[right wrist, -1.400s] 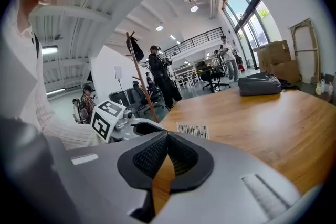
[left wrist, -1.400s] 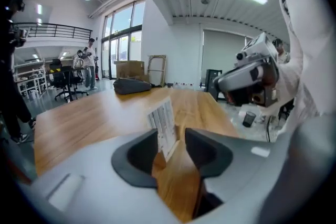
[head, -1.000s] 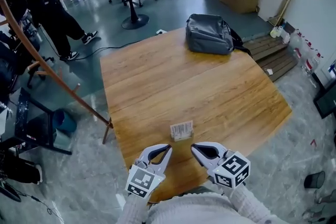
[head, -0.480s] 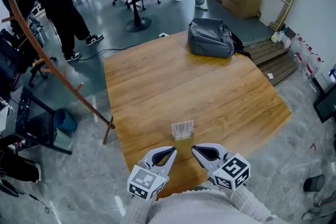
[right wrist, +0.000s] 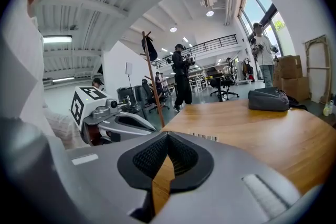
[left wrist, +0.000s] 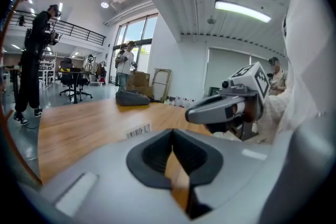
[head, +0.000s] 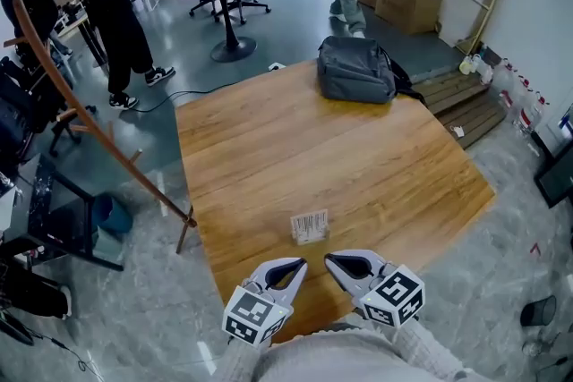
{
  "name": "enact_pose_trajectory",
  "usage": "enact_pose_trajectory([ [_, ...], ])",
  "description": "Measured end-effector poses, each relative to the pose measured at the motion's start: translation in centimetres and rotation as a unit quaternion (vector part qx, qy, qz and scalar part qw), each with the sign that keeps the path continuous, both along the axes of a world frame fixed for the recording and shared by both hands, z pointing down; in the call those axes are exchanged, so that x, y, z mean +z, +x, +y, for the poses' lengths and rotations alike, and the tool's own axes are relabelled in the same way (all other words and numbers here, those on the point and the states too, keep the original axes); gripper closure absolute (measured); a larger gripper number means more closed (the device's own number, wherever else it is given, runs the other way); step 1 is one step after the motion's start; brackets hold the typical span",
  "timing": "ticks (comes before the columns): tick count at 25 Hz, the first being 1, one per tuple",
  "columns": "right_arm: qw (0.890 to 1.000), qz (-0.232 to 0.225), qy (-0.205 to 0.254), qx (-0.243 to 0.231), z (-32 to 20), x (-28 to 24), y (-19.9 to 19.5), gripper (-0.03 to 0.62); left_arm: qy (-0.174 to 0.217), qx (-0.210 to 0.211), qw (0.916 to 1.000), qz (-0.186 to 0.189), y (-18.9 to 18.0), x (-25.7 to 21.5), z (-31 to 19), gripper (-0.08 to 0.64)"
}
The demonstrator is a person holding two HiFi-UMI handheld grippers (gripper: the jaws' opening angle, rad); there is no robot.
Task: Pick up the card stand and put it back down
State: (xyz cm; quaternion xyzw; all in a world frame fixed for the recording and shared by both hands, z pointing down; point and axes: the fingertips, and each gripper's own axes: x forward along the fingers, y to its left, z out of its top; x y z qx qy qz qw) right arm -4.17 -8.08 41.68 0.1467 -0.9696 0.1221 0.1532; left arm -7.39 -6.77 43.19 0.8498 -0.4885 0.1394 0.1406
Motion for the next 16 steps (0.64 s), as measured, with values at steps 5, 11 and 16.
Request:
enact_pose_trajectory([
  [5,1.000,0.006,-0.001,-0.004,0.1,0.1,0.2,0.594,-0.006,0.004,0.9999,0.009,0.4,0.0,0.0,0.552],
  [11,1.000,0.006,0.002,0.000,0.0,0.1,-0.1,0.594,-0.010,0.010,0.9999,0.009,0.2,0.2,0.3,0.552],
  [16,1.000,0.008,-0.011,0.003,0.9,0.2,0.3,0.594,-0.027,0.009,0.9995,0.012,0.6,0.6,1.6,0.552],
])
